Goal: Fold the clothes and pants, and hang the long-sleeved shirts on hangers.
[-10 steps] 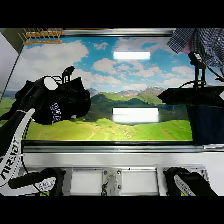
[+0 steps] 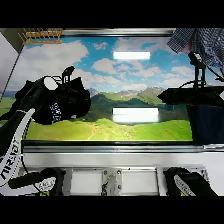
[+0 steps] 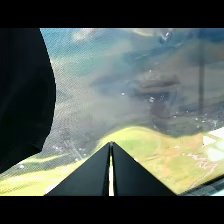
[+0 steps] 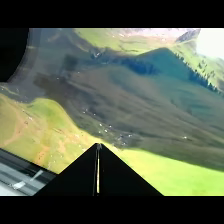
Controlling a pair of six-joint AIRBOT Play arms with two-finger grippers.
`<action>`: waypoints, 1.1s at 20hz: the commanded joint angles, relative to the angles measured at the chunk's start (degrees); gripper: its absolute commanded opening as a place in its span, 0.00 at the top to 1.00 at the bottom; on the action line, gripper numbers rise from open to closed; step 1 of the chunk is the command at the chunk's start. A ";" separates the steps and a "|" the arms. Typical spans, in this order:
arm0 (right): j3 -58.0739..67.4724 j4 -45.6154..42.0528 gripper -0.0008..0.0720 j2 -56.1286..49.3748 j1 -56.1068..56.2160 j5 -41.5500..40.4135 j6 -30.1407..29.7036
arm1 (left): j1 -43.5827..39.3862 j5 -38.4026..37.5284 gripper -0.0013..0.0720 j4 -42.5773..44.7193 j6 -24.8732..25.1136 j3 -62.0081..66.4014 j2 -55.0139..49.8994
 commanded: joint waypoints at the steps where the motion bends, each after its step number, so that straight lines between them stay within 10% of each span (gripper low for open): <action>1: 0.02 0.00 0.96 -0.02 0.07 0.00 0.00 | -0.04 0.09 0.97 0.02 -0.02 -0.02 -0.04; 7: 0.02 0.00 0.96 -0.02 0.07 0.02 0.00 | 0.24 1.73 0.92 1.42 1.18 0.04 0.00; 9: 0.02 -0.02 0.96 -0.02 0.07 0.00 0.00 | 2.34 1.86 0.01 7.10 2.95 2.40 -0.04; 14: 0.02 0.00 0.96 -0.02 0.07 0.00 0.00 | 11.19 1.40 0.01 24.98 3.98 8.39 -0.83; 22: 0.02 0.00 0.96 -0.02 0.07 0.00 0.00 | 17.38 -0.87 0.01 25.62 3.98 8.55 -15.37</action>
